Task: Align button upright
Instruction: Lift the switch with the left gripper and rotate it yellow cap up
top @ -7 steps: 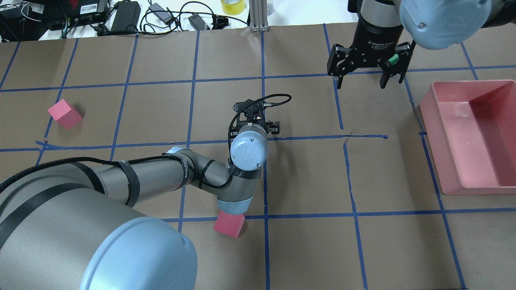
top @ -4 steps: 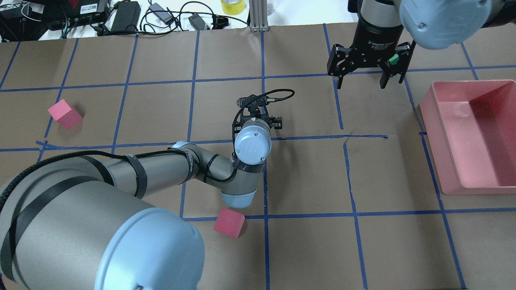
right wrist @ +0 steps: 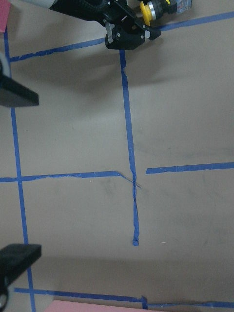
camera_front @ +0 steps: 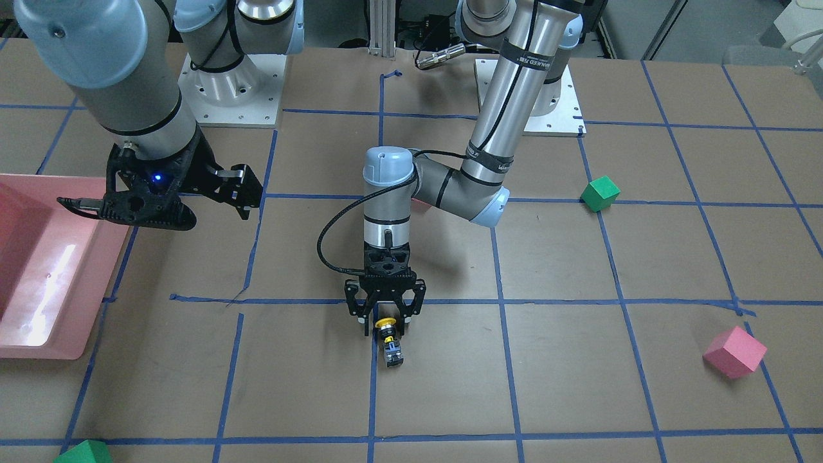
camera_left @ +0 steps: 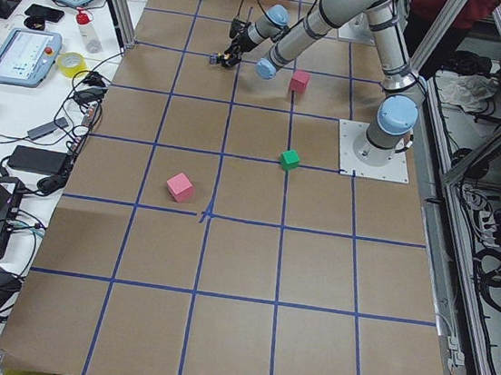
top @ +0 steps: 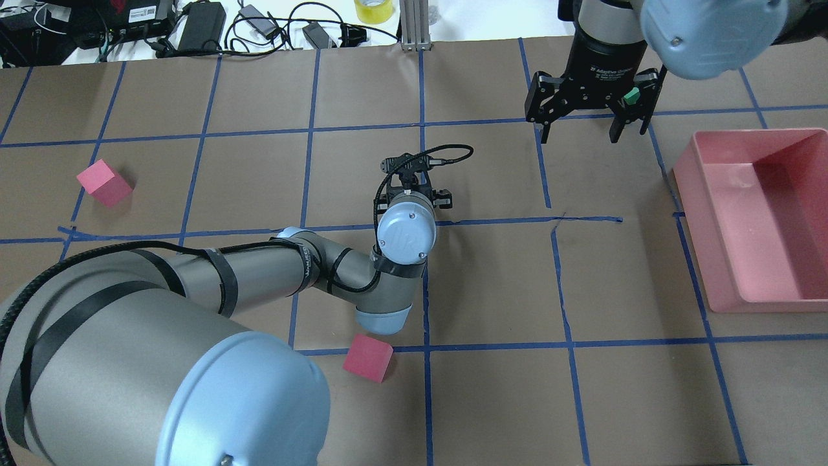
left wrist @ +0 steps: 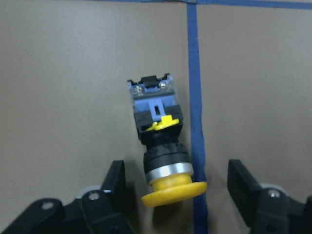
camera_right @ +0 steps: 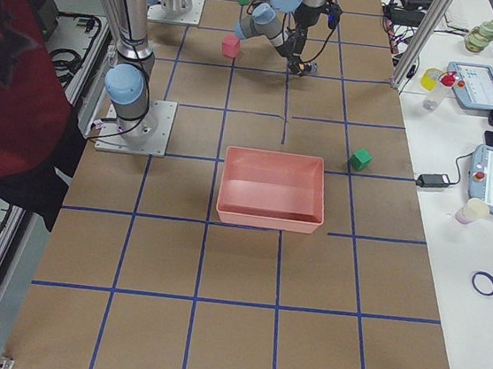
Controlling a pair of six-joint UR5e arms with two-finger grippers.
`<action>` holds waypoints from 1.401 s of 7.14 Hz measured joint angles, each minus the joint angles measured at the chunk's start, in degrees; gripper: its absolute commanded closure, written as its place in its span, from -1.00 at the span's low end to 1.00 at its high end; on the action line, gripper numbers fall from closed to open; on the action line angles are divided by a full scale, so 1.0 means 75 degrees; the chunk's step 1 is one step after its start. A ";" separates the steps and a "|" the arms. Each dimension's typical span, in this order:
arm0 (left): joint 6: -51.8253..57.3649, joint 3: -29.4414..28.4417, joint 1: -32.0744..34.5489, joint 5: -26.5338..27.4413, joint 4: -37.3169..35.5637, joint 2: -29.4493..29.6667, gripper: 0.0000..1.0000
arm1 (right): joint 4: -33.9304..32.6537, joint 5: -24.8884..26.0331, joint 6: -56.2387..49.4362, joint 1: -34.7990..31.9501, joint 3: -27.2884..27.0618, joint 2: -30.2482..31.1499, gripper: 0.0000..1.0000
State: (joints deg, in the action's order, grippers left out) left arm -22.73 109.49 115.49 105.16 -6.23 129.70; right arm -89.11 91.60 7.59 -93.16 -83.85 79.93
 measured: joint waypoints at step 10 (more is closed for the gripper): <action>-0.4478 -0.1715 -0.1332 -0.4481 0.7137 -0.2087 1.00 | -0.0037 0.0390 -0.0020 0.0000 -0.0240 0.0015 -1.00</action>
State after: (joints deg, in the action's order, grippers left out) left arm -56.32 96.63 105.50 71.55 47.30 114.05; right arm -89.38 94.53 7.44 -93.16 -85.65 80.04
